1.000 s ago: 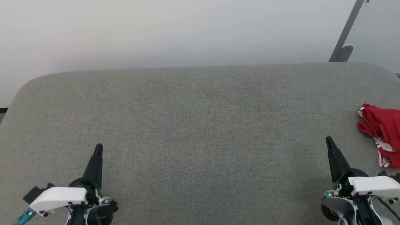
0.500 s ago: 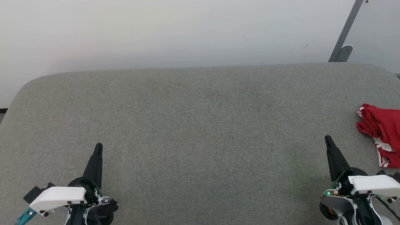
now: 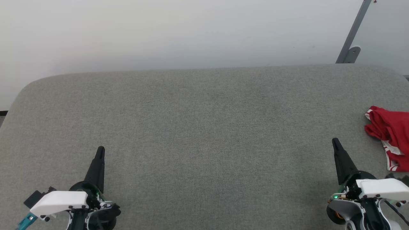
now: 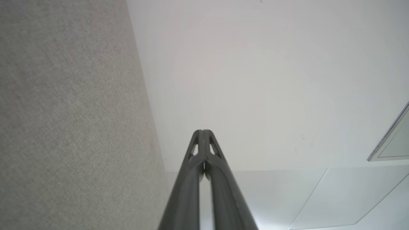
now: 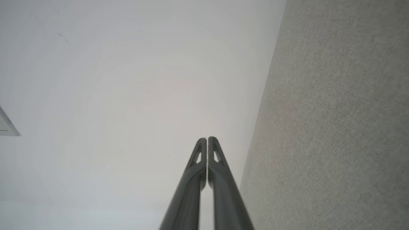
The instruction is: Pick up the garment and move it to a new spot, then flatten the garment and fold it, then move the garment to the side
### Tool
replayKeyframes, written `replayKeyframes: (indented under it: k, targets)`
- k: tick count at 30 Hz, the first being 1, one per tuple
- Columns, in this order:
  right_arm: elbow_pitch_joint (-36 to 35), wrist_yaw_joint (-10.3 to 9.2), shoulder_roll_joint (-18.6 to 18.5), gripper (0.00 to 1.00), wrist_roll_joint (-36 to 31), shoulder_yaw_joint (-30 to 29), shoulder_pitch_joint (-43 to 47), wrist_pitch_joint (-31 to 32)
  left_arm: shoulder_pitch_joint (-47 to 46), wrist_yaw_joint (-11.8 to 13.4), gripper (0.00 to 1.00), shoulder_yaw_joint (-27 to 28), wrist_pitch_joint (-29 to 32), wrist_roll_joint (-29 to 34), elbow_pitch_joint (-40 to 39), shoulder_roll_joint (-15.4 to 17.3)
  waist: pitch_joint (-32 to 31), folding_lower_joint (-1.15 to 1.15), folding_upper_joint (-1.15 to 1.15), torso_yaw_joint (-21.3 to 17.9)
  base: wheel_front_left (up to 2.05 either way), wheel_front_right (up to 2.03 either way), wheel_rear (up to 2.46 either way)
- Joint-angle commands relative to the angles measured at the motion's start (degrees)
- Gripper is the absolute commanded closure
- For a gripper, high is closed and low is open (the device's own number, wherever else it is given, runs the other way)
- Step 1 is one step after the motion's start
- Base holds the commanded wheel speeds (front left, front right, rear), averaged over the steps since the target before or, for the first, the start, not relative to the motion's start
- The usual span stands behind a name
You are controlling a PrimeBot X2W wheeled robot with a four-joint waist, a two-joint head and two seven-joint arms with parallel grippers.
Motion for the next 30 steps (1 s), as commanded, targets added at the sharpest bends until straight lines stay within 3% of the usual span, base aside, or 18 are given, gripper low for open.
replayKeyframes:
  k: [1,30]
  targets:
    - [0.1,0.0,0.1,1.0,0.16,-0.02,-0.26,0.09,-0.77,-0.18,1.0,0.22,0.3,0.13,-0.03,0.04,0.0,0.0,0.0,0.0,0.0,0.0,0.0]
    - [0.1,0.0,0.11,1.0,0.15,-0.03,-0.26,0.1,-0.82,-0.18,1.0,0.67,0.64,0.52,-0.01,-0.33,0.0,0.0,0.0,0.0,0.0,0.0,0.0]
